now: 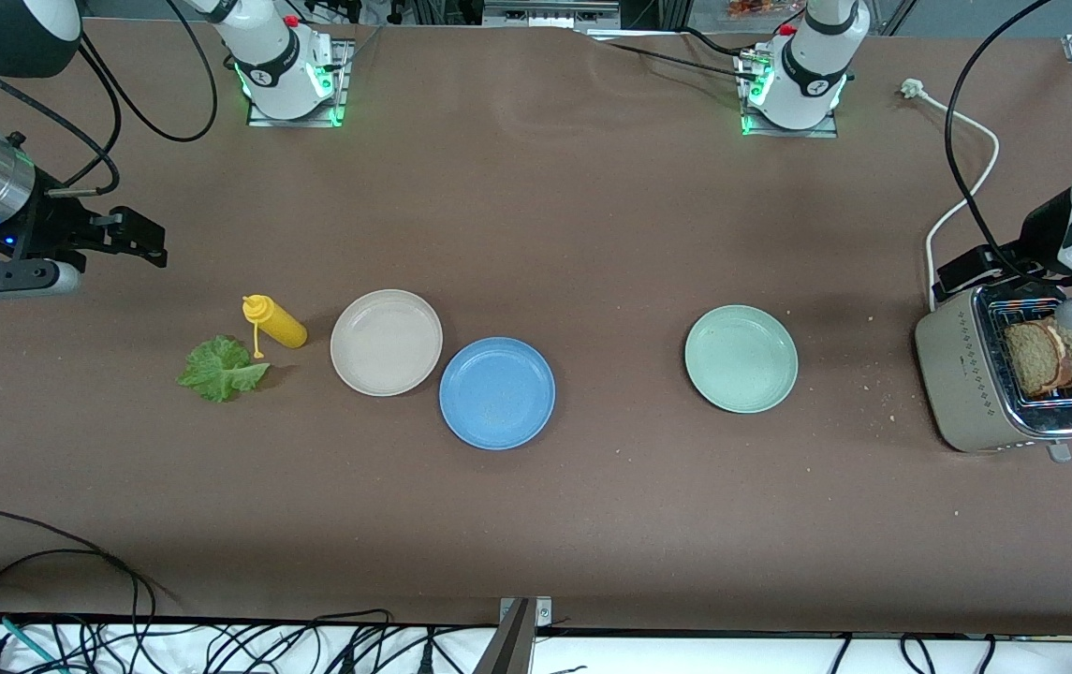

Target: Make sandwich in blue plate with both arms

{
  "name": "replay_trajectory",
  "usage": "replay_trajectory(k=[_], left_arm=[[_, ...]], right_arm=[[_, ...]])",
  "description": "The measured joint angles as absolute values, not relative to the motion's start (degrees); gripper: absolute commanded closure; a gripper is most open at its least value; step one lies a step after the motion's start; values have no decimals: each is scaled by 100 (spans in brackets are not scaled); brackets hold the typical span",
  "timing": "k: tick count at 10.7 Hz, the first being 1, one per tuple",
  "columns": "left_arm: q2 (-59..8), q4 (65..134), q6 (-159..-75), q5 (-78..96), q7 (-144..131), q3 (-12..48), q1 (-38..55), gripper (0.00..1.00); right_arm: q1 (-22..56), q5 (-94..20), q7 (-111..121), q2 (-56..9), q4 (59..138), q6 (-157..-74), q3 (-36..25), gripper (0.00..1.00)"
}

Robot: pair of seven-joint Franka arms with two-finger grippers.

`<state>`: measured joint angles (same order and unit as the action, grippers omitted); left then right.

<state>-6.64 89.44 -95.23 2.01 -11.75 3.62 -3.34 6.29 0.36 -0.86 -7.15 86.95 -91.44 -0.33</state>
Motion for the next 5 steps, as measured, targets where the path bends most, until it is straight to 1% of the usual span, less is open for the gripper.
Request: replay_trajectory(k=[5], left_arm=[[-664,8944,-9523,201,-1175,364,-334,0]], right_arm=[[629,35,-101,-715,8725,-9124,-33,0]])
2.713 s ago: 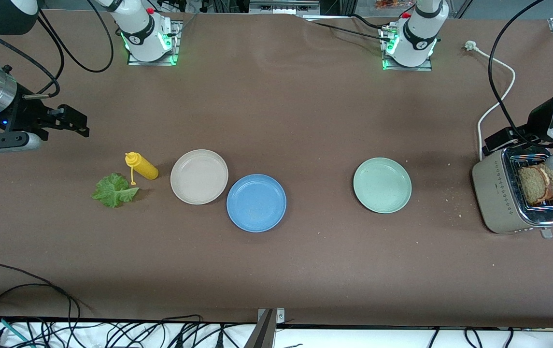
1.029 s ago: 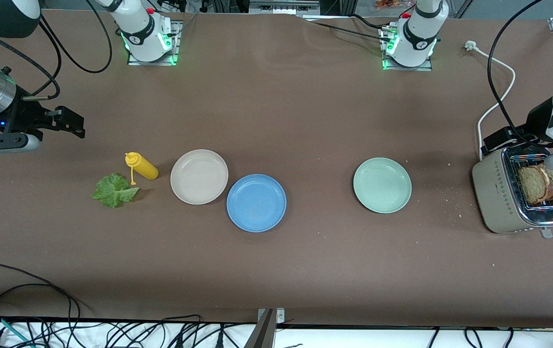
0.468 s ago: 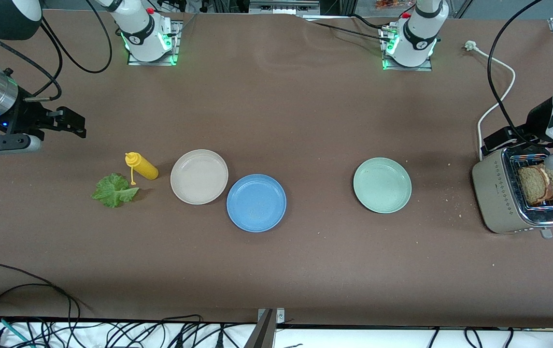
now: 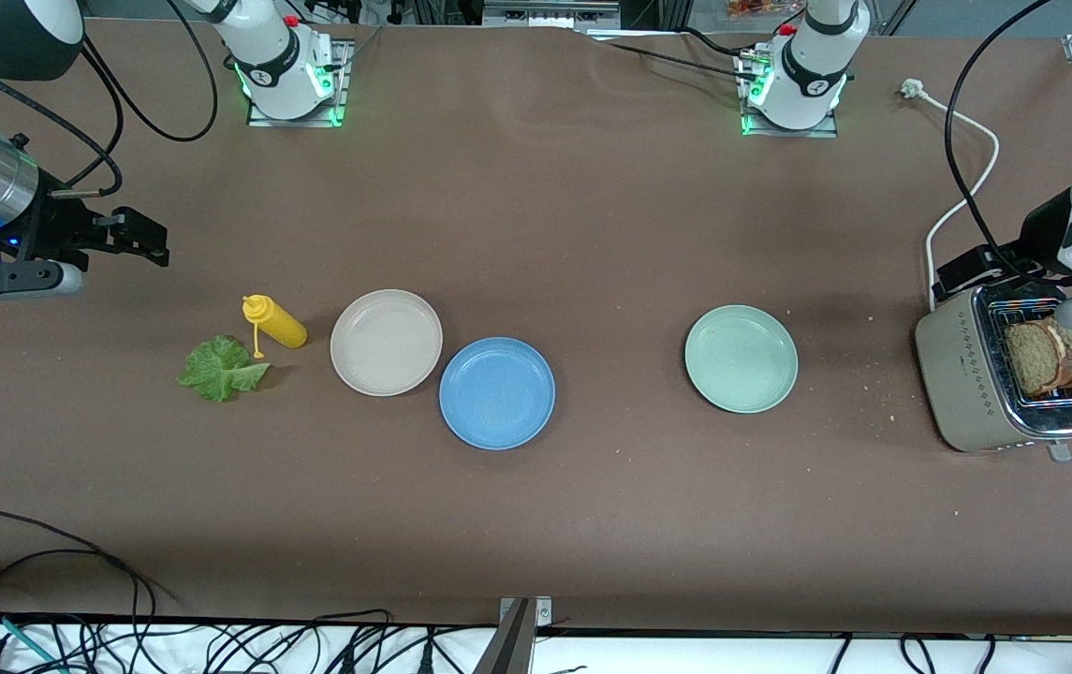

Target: Make sandwich in blue plate with both arms

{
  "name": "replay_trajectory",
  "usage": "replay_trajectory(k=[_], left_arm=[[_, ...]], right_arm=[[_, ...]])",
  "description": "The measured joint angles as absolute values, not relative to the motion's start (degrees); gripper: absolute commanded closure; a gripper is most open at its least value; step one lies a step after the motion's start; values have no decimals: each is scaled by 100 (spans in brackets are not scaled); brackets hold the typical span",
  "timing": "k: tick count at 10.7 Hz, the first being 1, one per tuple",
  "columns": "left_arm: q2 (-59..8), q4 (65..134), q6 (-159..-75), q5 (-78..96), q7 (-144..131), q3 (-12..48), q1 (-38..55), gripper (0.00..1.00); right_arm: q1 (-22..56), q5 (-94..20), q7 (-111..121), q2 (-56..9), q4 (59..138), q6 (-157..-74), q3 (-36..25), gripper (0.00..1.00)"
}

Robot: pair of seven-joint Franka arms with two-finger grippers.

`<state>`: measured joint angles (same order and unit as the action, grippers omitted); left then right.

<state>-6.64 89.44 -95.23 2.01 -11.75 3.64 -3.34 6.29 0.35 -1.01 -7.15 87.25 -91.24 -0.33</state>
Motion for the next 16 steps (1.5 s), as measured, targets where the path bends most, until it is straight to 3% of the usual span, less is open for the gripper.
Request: replay_trajectory(k=[16], left_arm=[[-663,8944,-9523,201,-1175,366,-334,0]], right_arm=[[639,23,-117,-615,8788,-9169,-10,0]])
